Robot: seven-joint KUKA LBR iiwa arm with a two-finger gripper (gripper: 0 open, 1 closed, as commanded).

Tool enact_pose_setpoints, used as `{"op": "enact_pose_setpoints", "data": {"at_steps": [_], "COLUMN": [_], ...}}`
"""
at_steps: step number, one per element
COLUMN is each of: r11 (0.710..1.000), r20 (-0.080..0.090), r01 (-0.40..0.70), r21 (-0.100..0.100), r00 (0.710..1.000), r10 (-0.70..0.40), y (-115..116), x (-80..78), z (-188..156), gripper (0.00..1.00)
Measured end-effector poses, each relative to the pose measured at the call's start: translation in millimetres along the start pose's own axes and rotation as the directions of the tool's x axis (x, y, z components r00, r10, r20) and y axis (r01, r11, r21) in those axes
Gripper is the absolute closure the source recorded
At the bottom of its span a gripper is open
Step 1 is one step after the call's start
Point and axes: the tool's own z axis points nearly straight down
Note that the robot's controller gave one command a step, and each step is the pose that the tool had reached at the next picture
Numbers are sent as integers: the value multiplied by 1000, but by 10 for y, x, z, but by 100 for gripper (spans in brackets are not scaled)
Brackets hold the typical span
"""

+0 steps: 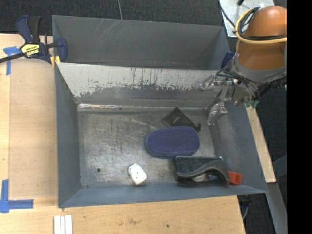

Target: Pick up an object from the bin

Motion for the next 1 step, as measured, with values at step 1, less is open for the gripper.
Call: {"op": "enact_pose_setpoints", "data": {"at_steps": [1], "r11": [987], "r20": [12], "r01": [160], "r21": [6], "r00": [987], "r10": [-160], "y": [372], "x": [595], "z": [1225], "gripper": [0]}}
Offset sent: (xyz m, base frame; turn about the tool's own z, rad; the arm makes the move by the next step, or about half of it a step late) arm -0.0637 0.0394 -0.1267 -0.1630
